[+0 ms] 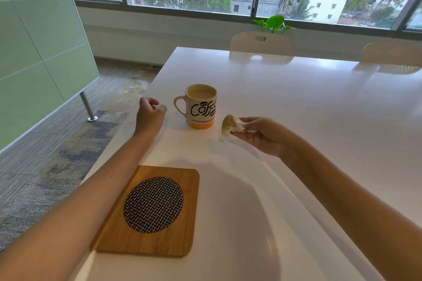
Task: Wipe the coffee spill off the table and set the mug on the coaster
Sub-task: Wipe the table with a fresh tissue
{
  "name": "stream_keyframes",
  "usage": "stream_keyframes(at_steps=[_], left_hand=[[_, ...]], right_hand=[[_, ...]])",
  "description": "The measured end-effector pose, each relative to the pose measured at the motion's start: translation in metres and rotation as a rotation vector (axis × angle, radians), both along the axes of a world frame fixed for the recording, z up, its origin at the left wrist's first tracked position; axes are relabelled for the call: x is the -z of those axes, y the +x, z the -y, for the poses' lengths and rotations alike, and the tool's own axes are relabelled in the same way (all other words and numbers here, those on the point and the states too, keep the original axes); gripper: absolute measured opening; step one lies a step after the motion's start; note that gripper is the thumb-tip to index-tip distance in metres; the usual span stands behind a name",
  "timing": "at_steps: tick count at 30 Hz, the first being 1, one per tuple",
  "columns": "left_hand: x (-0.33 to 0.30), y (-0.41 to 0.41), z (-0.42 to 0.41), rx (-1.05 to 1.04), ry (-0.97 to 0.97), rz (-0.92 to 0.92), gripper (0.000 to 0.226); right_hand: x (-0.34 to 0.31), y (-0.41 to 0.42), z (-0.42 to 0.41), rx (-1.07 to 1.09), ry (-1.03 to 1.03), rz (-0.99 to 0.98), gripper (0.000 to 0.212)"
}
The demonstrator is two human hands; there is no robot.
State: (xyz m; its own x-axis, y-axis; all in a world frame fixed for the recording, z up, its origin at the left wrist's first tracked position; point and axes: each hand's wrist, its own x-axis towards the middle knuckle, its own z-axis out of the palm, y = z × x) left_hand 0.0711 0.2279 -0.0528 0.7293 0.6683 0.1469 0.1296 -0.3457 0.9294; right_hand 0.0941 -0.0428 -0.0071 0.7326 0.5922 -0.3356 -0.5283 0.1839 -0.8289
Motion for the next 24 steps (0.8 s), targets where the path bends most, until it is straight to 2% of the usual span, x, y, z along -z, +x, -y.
stream_keyframes(at_steps=[3,6,9,10,13,16,19,21,24], left_hand=[[-0.013,-0.022,0.019,0.132,-0.044,0.080,0.019],[-0.024,-0.050,0.051,0.424,-0.056,0.056,0.009],[-0.031,-0.069,0.088,0.655,-0.045,0.023,0.023],[-0.031,-0.072,0.100,0.683,-0.048,0.028,0.030],[-0.032,-0.075,0.130,0.642,-0.044,0.129,0.030],[-0.033,-0.078,0.146,0.576,-0.089,0.226,0.010],[-0.033,-0.081,0.158,0.544,-0.160,0.245,0.010],[-0.032,-0.084,0.166,0.530,-0.224,0.248,0.011],[-0.028,-0.088,0.176,0.476,-0.321,0.245,0.012]], right_hand=[[0.003,-0.009,0.010,0.066,0.144,-0.084,0.033],[0.008,-0.020,0.013,0.172,0.122,-0.118,0.033],[0.011,-0.034,0.006,0.227,0.128,-0.132,0.025],[0.012,-0.039,0.004,0.209,0.149,-0.103,0.030],[0.013,-0.048,0.003,0.168,0.222,-0.023,0.041],[0.011,-0.054,0.011,0.228,0.226,0.001,0.028],[0.009,-0.061,0.022,0.244,0.198,0.027,0.013],[0.007,-0.066,0.033,0.249,0.110,0.073,0.013],[0.004,-0.071,0.057,0.219,-0.182,0.266,0.018]])
